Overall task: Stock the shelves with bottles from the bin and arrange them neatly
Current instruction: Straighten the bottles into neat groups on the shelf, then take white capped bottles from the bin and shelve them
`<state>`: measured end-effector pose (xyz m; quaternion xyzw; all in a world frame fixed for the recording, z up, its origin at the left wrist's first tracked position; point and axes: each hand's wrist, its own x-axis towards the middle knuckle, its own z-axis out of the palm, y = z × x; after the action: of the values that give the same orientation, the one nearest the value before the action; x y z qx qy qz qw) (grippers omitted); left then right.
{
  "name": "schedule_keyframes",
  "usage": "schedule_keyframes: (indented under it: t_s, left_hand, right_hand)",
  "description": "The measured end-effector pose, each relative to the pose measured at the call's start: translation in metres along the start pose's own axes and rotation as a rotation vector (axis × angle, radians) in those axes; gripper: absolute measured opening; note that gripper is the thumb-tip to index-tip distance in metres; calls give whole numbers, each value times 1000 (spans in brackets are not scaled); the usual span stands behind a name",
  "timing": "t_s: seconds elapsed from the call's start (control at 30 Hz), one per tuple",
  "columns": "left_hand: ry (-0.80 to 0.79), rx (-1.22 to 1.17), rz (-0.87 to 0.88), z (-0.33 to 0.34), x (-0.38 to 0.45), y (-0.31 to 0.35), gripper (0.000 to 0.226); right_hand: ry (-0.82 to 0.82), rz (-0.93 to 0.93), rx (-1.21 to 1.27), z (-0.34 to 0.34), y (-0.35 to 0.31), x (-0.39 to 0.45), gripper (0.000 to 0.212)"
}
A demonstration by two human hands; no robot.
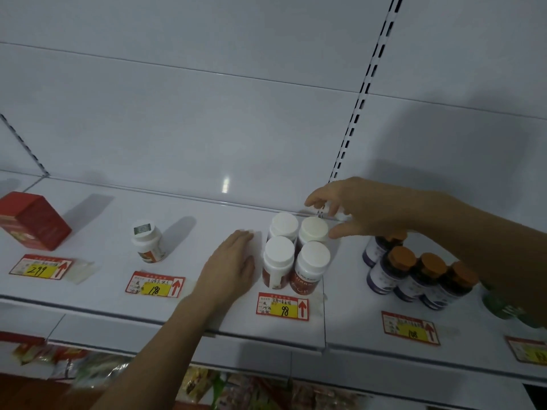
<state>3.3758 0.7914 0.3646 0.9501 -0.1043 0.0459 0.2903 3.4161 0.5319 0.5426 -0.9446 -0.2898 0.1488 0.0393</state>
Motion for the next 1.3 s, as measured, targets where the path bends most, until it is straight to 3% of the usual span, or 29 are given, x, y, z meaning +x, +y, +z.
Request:
schedule_keyframes:
  t_s: [0.13, 0.23, 0.33, 0.5, 0.8, 1.0, 1.3]
  left_hand:
    - [164, -68, 81, -57, -12, 12, 51]
    - [363, -184, 88, -113, -33, 8, 49]
    - [469, -249, 47, -167, -56, -11, 50]
    - [579, -128, -37, -251, -93, -72, 57]
    - [584, 190, -230, -391, -194, -216, 72]
    - [642, 181, -325, -467, -237, -311, 60]
    - [727, 174, -476, -540, -261, -432, 61]
  right_hand:
    - [186, -4, -60, -2, -9, 4, 53]
    - [313, -134, 18, -1, -31, 27, 56]
    - [291, -168, 2, -9, -76, 59, 66]
    - [254, -313, 33, -23, -170, 117, 87]
    - [182, -502, -87, -49, -372, 252, 82]
    - [165, -608, -156, -58, -510, 329, 81]
    - [137, -689, -248, -91, -648, 430, 77]
